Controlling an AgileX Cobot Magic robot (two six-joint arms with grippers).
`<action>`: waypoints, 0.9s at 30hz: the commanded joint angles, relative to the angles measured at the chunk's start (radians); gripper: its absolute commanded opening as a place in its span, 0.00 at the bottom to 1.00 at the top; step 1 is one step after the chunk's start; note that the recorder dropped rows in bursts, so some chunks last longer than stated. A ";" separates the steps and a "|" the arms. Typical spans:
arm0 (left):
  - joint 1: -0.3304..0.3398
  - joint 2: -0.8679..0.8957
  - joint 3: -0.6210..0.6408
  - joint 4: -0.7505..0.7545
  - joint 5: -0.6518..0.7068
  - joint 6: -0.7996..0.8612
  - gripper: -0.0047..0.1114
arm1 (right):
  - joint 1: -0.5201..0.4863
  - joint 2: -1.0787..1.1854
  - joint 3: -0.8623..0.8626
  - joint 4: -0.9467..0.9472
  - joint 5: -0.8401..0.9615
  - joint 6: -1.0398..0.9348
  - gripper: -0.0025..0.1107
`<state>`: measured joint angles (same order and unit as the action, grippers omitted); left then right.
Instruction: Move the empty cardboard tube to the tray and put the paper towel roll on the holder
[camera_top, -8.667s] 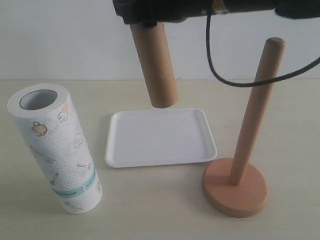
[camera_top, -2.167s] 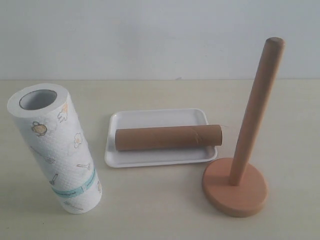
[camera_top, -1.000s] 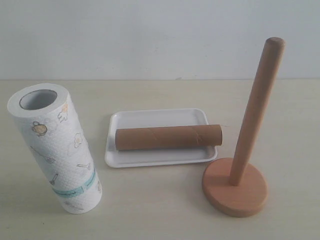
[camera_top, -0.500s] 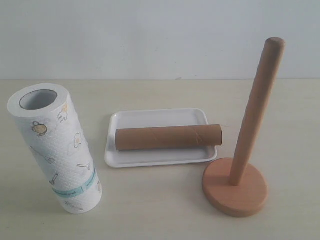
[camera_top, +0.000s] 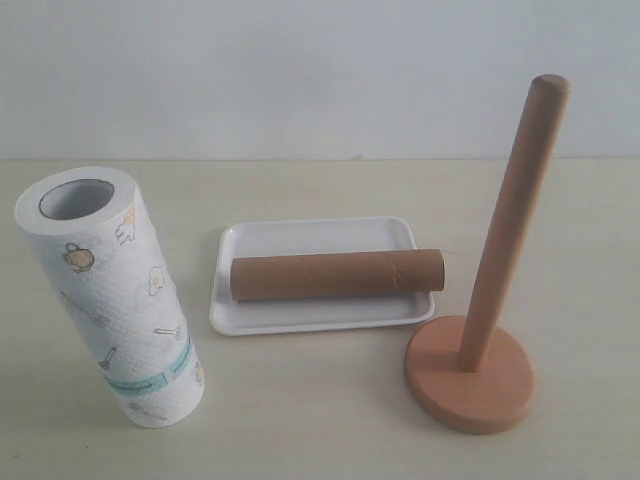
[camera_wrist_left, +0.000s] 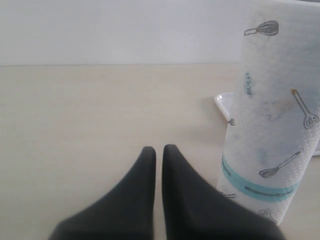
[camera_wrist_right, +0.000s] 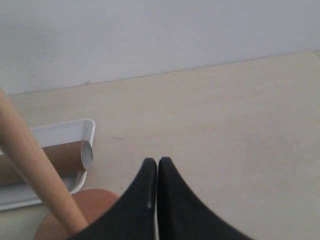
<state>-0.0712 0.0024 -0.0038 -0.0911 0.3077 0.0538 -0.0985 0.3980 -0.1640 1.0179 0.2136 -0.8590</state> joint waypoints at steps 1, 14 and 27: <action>0.003 -0.002 0.004 -0.007 -0.002 -0.009 0.08 | 0.002 -0.070 0.026 -0.024 0.009 -0.005 0.02; 0.003 -0.002 0.004 -0.007 -0.002 -0.009 0.08 | 0.002 -0.287 0.036 -0.828 0.142 0.762 0.02; 0.003 -0.002 0.004 -0.007 -0.002 -0.009 0.08 | 0.002 -0.393 0.164 -0.879 0.153 0.849 0.02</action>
<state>-0.0712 0.0024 -0.0038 -0.0911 0.3077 0.0538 -0.0985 0.0301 -0.0233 0.1521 0.3697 -0.0329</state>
